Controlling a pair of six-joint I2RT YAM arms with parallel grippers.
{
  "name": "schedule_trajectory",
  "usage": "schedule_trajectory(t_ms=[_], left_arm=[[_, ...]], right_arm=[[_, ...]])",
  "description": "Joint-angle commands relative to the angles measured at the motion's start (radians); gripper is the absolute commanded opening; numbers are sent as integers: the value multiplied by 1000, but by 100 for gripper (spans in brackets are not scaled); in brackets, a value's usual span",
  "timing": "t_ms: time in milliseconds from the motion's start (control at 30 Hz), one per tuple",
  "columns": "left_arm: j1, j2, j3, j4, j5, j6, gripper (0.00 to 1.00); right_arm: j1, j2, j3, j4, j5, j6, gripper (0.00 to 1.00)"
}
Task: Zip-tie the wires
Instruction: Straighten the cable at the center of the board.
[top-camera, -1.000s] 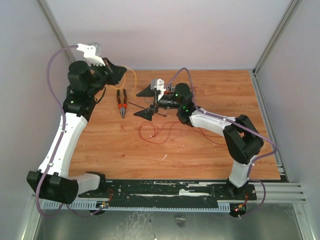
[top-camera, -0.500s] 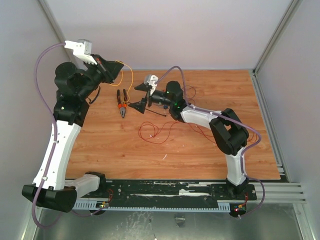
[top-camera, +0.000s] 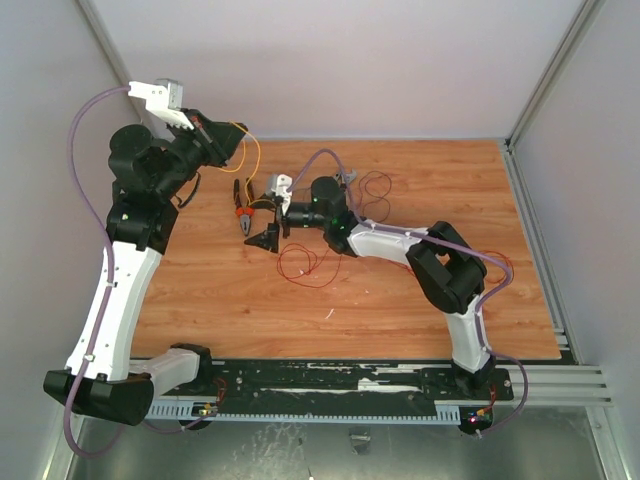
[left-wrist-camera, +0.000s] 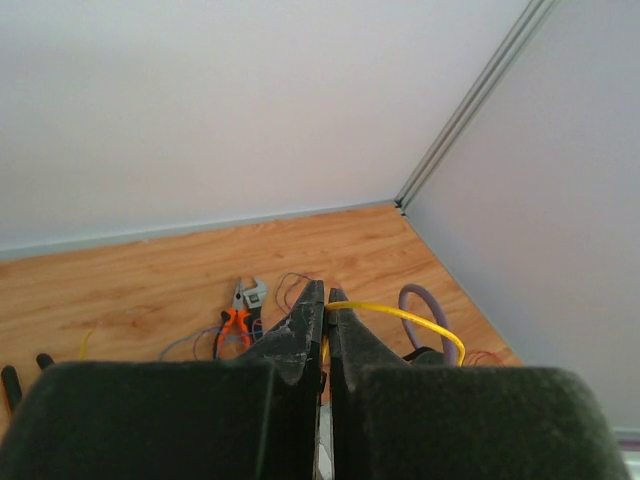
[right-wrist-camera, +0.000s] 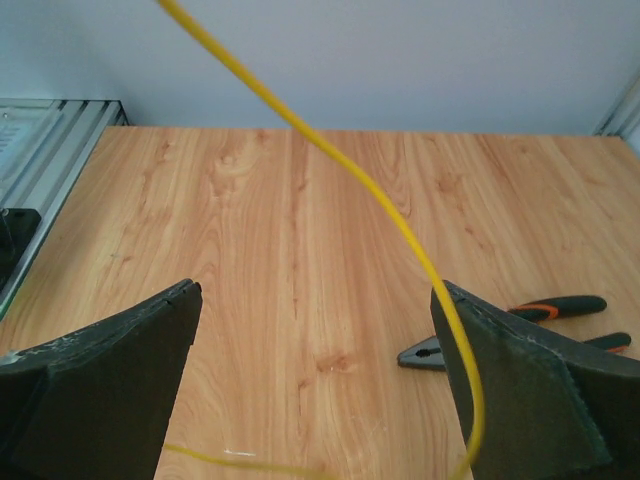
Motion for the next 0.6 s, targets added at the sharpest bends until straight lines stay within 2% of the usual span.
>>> schedule_trajectory(t_ms=[0,33,133,267,367,467,567], left_arm=[[5,-22,17,21,16,-8,0],[5,-23,19,20,16,-8,0],[5,-26,25,20,11,-6,0],[5,-30,44,-15,-16,21,0],[5,-30,53,-53,-51,55,0],[5,-30,47,-89,-84,80,0],[5,-35,25,-124,-121,104,0]], right_arm=[[-6,-37,-3,-24,-11,-26,97],[-8,-32,8,-33,-5,-28,94],[-8,-13,57,-105,2,-42,75],[-16,-26,65,-205,44,-61,40],[-49,-76,6,-202,68,-40,21],[-84,-148,-61,-224,103,-29,10],[-111,-242,-108,-319,172,-63,4]])
